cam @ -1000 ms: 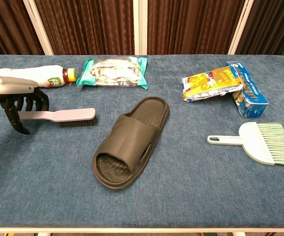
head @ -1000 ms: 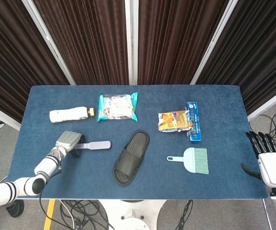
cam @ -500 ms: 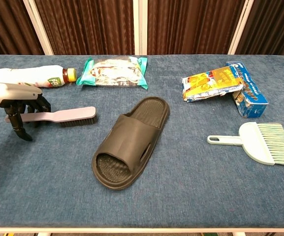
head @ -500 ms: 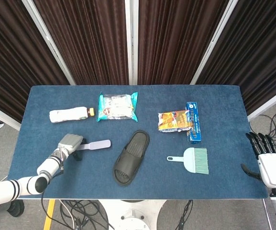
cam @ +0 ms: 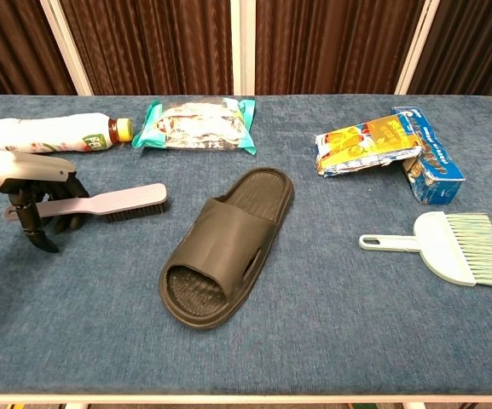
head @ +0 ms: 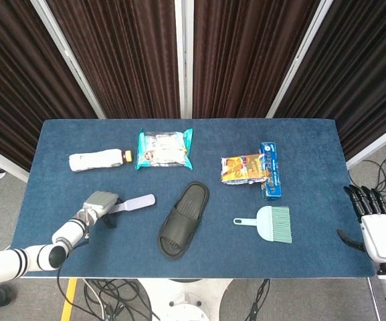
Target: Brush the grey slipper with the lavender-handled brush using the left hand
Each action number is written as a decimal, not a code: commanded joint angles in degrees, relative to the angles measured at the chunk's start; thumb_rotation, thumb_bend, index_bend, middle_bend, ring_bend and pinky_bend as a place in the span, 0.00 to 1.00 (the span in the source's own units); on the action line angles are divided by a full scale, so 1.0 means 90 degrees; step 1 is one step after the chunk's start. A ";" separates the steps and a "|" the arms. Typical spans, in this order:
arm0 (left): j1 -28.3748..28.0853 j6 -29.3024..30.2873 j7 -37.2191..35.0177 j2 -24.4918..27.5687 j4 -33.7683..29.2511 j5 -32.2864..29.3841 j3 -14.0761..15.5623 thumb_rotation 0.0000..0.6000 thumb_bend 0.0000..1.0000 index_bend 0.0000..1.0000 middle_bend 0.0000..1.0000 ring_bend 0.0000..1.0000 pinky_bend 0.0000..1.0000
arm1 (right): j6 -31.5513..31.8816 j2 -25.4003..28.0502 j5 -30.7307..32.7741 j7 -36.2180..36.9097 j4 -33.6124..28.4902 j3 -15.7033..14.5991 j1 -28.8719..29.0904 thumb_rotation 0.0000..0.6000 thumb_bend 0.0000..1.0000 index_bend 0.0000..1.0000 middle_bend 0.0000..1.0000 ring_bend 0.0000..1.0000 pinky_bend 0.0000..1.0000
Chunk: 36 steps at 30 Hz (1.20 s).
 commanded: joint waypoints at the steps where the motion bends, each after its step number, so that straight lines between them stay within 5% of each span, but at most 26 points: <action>1: -0.0049 -0.0093 -0.0144 -0.0042 0.0062 -0.0023 0.0005 1.00 0.27 0.63 0.70 0.63 0.72 | 0.0003 -0.0002 0.0003 0.0008 0.0006 -0.0004 -0.0007 1.00 0.13 0.02 0.07 0.00 0.00; 6: 0.0023 -0.0181 -0.0611 -0.0122 0.0221 0.0042 -0.0147 1.00 0.40 0.81 0.85 0.77 0.87 | -0.0004 -0.0010 0.0025 0.0019 0.0018 -0.0007 -0.0017 1.00 0.13 0.02 0.07 0.00 0.00; 12: 0.0334 0.0106 -0.1298 -0.0236 0.0358 0.0433 -0.0501 1.00 0.43 0.96 0.98 0.89 1.00 | -0.0043 -0.0023 0.0027 -0.0008 0.0002 0.0001 0.0010 1.00 0.13 0.02 0.07 0.00 0.00; 21: 0.1594 0.1870 -0.4145 -0.0477 0.0372 0.3169 -0.1168 1.00 0.46 1.00 1.00 1.00 1.00 | -0.0197 0.0013 -0.0063 -0.0138 -0.0107 -0.0032 0.0113 1.00 0.13 0.02 0.08 0.00 0.00; 27: 0.2088 0.3793 -0.5563 -0.0848 0.1051 0.5103 -0.0923 1.00 0.43 1.00 1.00 1.00 1.00 | -0.1095 0.0119 -0.0417 -0.0421 -0.0499 -0.0090 0.0741 1.00 0.13 0.02 0.09 0.00 0.00; 36: 0.2252 0.5316 -0.5562 -0.1219 0.1975 0.6624 -0.0276 1.00 0.43 1.00 1.00 1.00 1.00 | -0.3746 -0.0320 -0.0137 -0.1165 -0.0911 0.0499 0.2799 1.00 0.13 0.02 0.08 0.00 0.00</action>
